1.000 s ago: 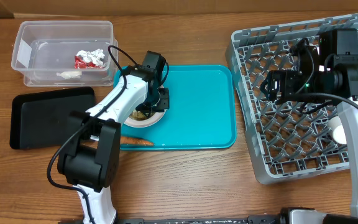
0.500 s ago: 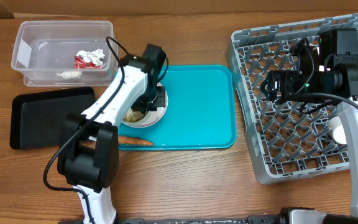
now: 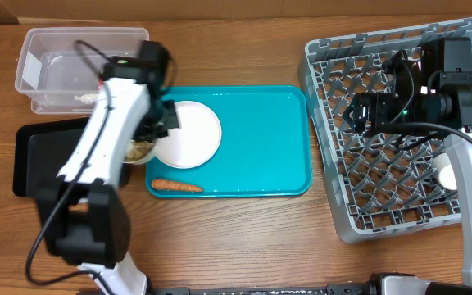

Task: Sort waste into correct bins and load items into the dishwasher
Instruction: 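Carry the bowl left over the black tray and tip it over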

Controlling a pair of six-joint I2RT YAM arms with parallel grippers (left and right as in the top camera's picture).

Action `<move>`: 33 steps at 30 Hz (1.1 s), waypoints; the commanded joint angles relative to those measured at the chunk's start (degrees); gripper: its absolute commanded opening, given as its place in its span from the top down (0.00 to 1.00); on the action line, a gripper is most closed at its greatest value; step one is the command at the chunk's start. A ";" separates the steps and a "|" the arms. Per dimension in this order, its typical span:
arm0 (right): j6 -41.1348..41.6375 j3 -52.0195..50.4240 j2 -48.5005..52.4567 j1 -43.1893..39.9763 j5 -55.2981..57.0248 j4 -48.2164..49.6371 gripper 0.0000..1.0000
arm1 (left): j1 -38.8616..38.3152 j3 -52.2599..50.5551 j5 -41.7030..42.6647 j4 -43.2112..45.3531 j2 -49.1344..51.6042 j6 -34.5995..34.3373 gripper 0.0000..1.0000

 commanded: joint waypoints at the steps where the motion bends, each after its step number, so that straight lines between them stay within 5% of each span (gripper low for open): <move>1: -0.09 1.03 -0.28 -0.15 0.17 0.24 0.00 | 6.21 1.14 6.60 0.39 -4.09 5.81 0.96; 17: -0.09 1.03 -0.28 -0.15 0.15 0.20 0.00 | 34.75 -2.84 42.18 6.01 1.57 28.44 0.96; 33: -0.09 1.03 -0.28 -0.15 0.17 -0.22 0.00 | 43.47 -3.91 77.29 4.02 18.53 35.98 0.96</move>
